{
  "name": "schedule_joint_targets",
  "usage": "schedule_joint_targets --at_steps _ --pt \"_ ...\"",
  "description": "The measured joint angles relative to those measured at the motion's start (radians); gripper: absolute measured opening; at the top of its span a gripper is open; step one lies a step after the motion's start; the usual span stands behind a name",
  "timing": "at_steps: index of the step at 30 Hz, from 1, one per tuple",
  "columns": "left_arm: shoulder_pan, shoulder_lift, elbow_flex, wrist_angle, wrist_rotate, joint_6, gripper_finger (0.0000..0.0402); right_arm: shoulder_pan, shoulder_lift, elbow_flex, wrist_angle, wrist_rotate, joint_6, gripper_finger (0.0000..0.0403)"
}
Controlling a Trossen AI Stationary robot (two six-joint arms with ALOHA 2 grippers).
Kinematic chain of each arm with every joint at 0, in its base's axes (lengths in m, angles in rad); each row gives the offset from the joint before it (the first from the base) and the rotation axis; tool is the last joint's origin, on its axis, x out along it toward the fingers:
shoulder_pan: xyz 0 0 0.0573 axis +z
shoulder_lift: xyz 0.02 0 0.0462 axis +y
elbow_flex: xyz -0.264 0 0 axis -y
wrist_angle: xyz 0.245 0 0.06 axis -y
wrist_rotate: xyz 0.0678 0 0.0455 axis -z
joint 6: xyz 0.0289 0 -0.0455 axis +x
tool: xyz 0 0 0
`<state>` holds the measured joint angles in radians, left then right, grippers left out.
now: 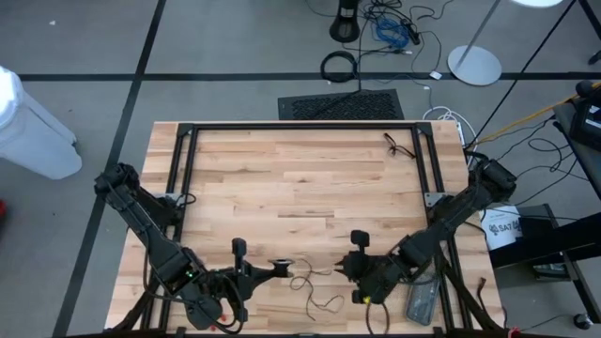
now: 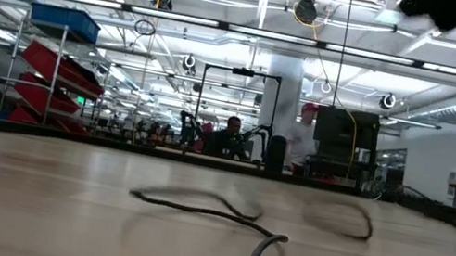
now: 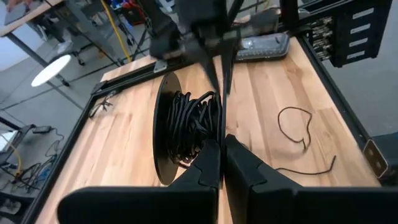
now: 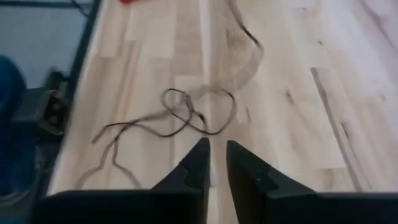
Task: Coil cords
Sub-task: Coil the black wire onto the black spool
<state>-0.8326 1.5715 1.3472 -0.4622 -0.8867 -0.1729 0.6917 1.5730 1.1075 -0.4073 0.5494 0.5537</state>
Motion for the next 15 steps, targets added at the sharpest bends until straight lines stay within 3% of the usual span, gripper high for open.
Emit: schedule_joint_targets --at_steps 8,15 --pt "0.010 0.000 0.000 -0.001 -0.020 0.056 0.0010 -0.043 0.002 -0.122 0.302 -0.057 -0.019 0.0103" --pt "0.056 0.000 0.000 0.000 -0.001 0.075 0.0010 -0.049 0.046 -0.120 0.699 -0.032 -0.224 0.0139"
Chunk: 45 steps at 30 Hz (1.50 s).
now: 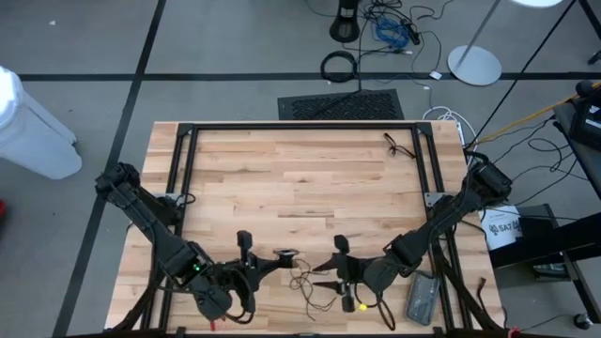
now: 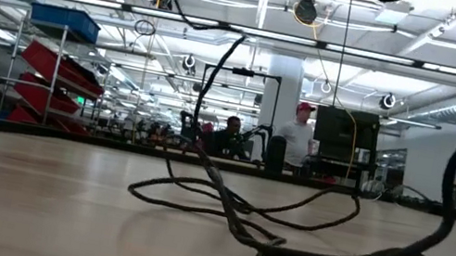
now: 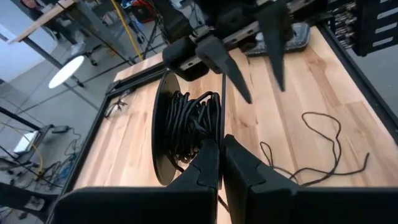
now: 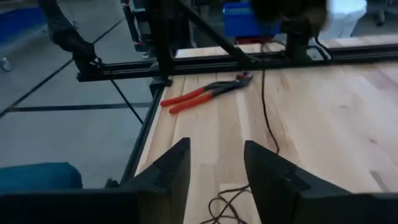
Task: Coil cords
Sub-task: Coil the black wire onto the black spool
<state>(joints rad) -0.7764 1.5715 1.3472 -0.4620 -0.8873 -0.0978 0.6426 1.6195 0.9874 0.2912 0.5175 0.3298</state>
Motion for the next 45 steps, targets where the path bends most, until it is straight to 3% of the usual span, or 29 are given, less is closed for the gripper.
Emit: schedule_joint_targets --at_steps 10,15,26,45 --pt "0.022 0.000 0.000 0.004 0.049 -0.028 0.0010 -0.029 0.064 0.000 0.063 0.014 0.089 0.0155" --pt "0.019 0.000 0.000 0.007 0.049 -0.027 0.0010 -0.070 0.135 0.000 0.106 0.083 0.106 0.0155" --pt "0.010 0.000 0.000 0.008 0.050 -0.055 0.0010 -0.129 0.153 0.000 0.034 -0.185 0.050 0.0155" --pt "0.002 0.001 0.000 -0.003 0.049 -0.050 0.0010 -0.191 0.150 0.000 0.040 -0.206 0.004 0.0155"
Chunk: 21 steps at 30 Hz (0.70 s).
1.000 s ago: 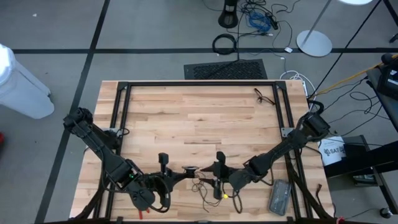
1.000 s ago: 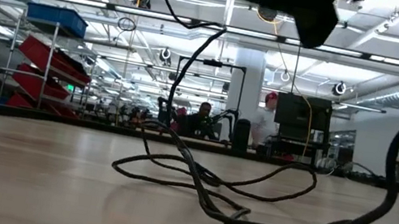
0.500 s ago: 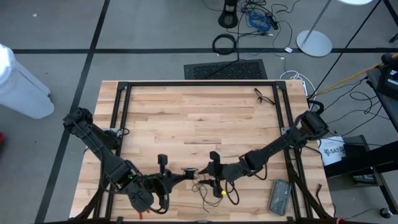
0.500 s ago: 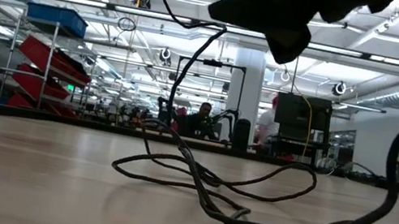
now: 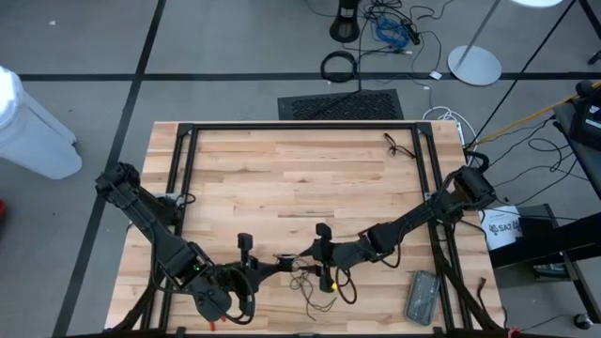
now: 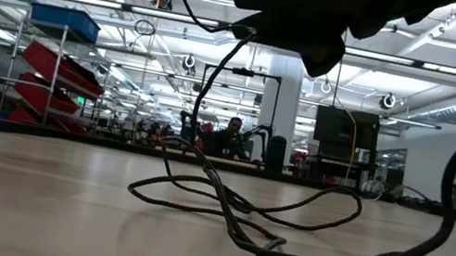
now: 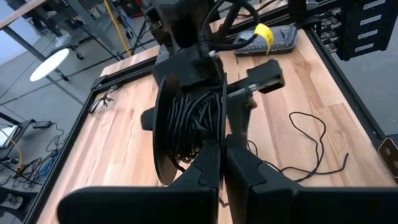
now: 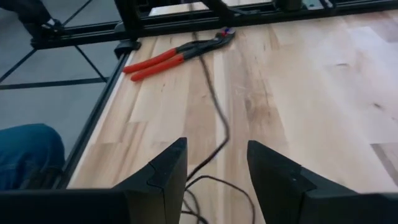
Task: Coil cords
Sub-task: Coil the black wire onto the black spool
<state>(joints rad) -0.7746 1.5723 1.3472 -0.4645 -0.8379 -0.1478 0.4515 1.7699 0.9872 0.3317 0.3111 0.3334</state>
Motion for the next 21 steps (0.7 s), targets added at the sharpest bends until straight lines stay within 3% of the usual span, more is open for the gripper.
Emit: schedule_joint_targets --at_steps 15,21 --pt "0.029 0.000 0.000 -0.001 -0.002 0.023 0.0010 0.008 0.000 0.000 -0.050 -0.006 -0.006 0.0155" --pt "0.028 0.000 0.000 -0.001 -0.003 0.022 0.0010 -0.006 -0.013 0.001 -0.099 -0.086 0.015 0.0155"
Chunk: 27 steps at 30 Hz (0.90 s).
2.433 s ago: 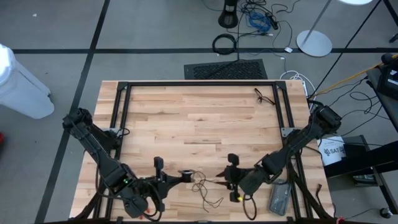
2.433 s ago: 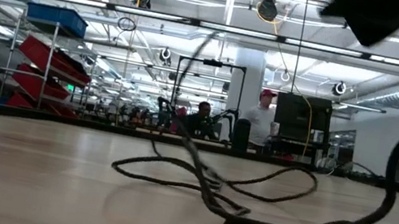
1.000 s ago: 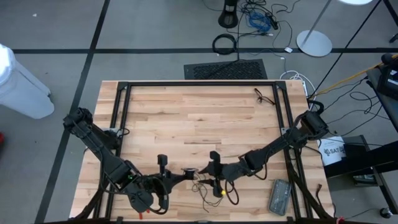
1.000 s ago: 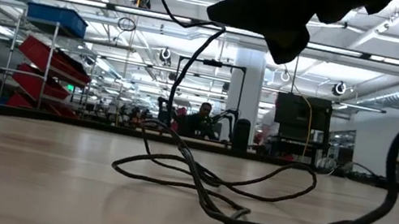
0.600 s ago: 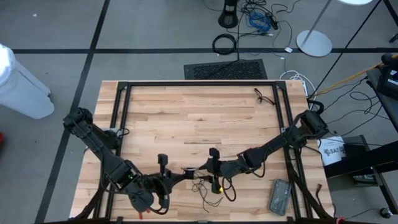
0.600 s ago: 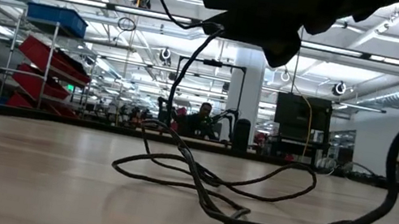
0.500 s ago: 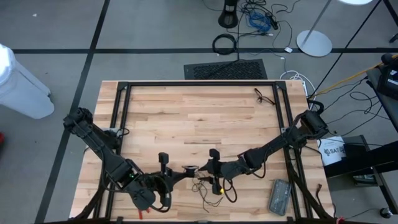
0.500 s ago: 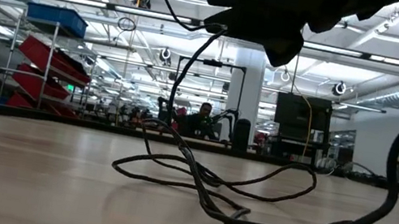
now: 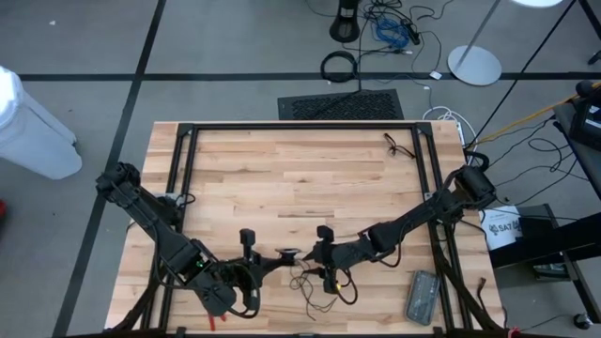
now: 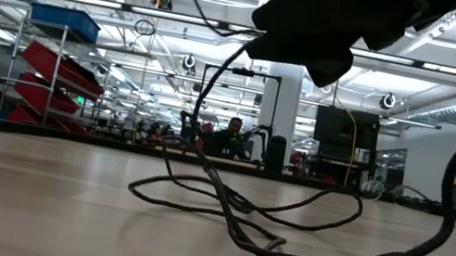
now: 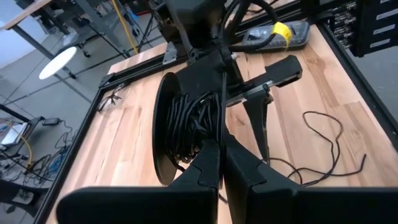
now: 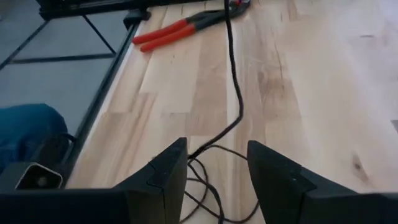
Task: Coil cords
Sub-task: Coil the black wire onto the black spool
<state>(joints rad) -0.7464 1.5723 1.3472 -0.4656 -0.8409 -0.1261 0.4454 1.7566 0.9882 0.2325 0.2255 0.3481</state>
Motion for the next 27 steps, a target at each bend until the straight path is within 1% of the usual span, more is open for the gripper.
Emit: schedule_joint_targets --at_steps 8,13,17,18,19,24,27 --pt "0.000 0.000 0.000 0.001 -0.002 0.000 0.0010 0.001 -0.005 0.000 -0.002 0.001 0.032 0.0155" --pt "0.000 0.000 0.000 0.000 -0.005 -0.040 0.0010 0.001 -0.005 0.000 0.004 0.012 0.033 0.0155" --pt "-0.002 0.000 0.000 0.000 -0.005 -0.052 0.0010 0.002 -0.005 0.000 0.003 0.084 0.032 0.0155" --pt "-0.002 0.000 0.000 0.000 -0.005 -0.053 0.0010 0.001 -0.005 0.000 0.003 0.085 0.030 0.0155" --pt "-0.002 0.000 0.000 0.000 -0.005 -0.057 0.0010 0.001 -0.005 0.001 0.002 0.075 0.031 0.0155" --pt "-0.014 0.000 0.000 -0.002 -0.005 -0.075 0.0010 0.014 -0.031 0.035 -0.039 -0.117 0.039 0.0155" --pt "-0.015 0.000 0.000 -0.001 -0.005 -0.071 0.0010 0.036 -0.033 0.038 -0.055 -0.121 0.074 0.0155"
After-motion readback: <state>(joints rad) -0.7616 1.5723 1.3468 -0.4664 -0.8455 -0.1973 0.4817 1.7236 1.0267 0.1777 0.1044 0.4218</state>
